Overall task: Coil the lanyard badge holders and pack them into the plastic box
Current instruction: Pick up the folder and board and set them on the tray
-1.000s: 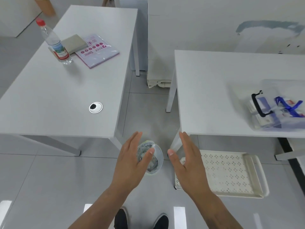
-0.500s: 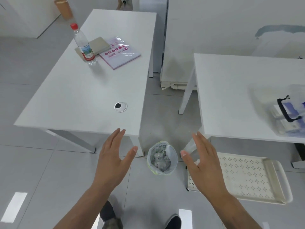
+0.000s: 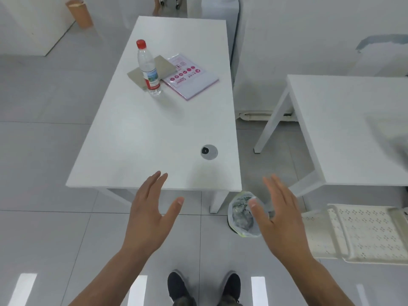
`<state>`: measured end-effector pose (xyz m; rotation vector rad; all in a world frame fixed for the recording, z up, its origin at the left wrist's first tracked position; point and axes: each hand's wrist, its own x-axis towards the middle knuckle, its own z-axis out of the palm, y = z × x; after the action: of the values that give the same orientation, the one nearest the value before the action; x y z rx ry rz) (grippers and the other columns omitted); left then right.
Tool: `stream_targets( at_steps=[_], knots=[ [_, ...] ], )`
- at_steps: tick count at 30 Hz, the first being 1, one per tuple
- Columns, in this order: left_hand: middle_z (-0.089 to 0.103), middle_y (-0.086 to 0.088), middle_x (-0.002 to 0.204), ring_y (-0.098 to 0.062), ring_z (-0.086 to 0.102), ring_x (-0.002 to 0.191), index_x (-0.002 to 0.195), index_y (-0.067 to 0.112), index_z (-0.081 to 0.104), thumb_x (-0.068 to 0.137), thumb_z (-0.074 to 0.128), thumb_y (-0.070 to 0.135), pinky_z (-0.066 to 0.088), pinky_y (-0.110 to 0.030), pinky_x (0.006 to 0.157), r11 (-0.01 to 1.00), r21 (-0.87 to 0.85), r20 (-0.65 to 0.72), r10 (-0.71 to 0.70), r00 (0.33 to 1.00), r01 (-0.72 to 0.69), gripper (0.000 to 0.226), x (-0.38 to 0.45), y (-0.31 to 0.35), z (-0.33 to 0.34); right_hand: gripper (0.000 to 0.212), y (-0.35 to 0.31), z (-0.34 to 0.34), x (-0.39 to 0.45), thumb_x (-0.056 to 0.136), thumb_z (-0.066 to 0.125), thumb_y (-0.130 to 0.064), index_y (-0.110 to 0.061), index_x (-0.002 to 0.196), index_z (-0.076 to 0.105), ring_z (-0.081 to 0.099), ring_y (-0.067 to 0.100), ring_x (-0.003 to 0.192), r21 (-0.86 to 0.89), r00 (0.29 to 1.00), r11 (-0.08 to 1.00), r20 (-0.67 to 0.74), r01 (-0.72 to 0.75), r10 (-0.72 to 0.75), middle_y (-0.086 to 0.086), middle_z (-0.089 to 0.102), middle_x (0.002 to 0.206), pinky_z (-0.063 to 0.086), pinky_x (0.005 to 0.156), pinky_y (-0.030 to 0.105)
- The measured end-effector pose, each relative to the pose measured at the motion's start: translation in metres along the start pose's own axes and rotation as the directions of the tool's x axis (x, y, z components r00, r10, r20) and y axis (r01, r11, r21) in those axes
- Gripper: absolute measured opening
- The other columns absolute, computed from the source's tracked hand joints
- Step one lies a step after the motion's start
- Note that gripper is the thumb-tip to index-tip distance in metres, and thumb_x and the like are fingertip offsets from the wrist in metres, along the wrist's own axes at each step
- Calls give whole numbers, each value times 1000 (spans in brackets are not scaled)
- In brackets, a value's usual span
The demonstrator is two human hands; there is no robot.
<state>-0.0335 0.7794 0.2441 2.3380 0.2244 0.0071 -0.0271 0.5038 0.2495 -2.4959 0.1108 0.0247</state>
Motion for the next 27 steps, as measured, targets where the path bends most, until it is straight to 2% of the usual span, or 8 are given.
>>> stream_targets(
  at_steps=[3, 7, 11, 12, 16, 21, 27],
  knots=[
    [22, 24, 157, 1, 16, 146, 149, 40, 30, 86, 46, 63, 30, -44, 118, 1000, 1, 7, -20, 1000, 20, 69, 7, -15, -13, 61, -16, 12, -1, 91, 45, -57, -39, 147, 31, 15, 4, 145, 2, 1000, 1000, 9, -17, 17, -23, 19, 157, 15, 113, 26],
    [24, 21, 158, 0, 18, 146, 149, 37, 32, 90, 53, 55, 28, -41, 118, 999, 36, 15, -24, 1000, 23, 65, 14, -25, -18, 66, -25, 22, 8, 87, 40, -64, -41, 147, 30, 16, 5, 145, 29, 999, 999, 34, -42, 41, -19, 19, 159, 21, 116, 35],
    [25, 19, 158, 0, 20, 145, 149, 35, 32, 91, 55, 51, 31, -24, 108, 998, 40, 10, -45, 999, 45, 65, 18, -38, -23, 58, -35, 39, 14, 92, 51, -53, -41, 146, 32, 17, 3, 144, 72, 998, 997, 62, -37, 33, -20, 21, 158, 20, 116, 34],
    [25, 19, 158, -1, 21, 145, 149, 35, 32, 91, 55, 51, 31, -24, 108, 998, 47, 8, -45, 999, 45, 65, 20, -41, -26, 58, -36, 42, 15, 92, 52, -52, -41, 146, 32, 18, 4, 144, 69, 998, 997, 62, -33, 28, -20, 21, 158, 21, 116, 36],
    [26, 20, 157, -2, 22, 145, 149, 35, 32, 89, 53, 56, 29, -40, 117, 998, 54, 12, -43, 999, 43, 66, 25, -58, -41, 57, -50, 59, 19, 93, 51, -51, -41, 145, 32, 19, 4, 143, 27, 996, 999, 80, -29, 27, -19, 22, 158, 22, 118, 39],
    [25, 20, 158, -2, 20, 146, 150, 36, 31, 86, 45, 63, 27, -39, 118, 998, 52, 24, -44, 999, 42, 71, 38, -88, -77, 58, -93, 94, 15, 92, 52, -51, -40, 146, 33, 16, 1, 145, 26, 994, 999, 104, -20, 17, -23, 20, 157, 20, 117, 36],
    [22, 25, 157, 4, 16, 145, 149, 40, 30, 86, 45, 65, 30, -40, 118, 1000, -15, 49, -9, 999, 9, 70, 67, -152, -147, 60, -173, 156, 15, 91, 52, -53, -39, 146, 34, 16, 2, 145, -12, 998, 999, 51, -34, 35, -23, 21, 157, 22, 117, 35]
  ],
)
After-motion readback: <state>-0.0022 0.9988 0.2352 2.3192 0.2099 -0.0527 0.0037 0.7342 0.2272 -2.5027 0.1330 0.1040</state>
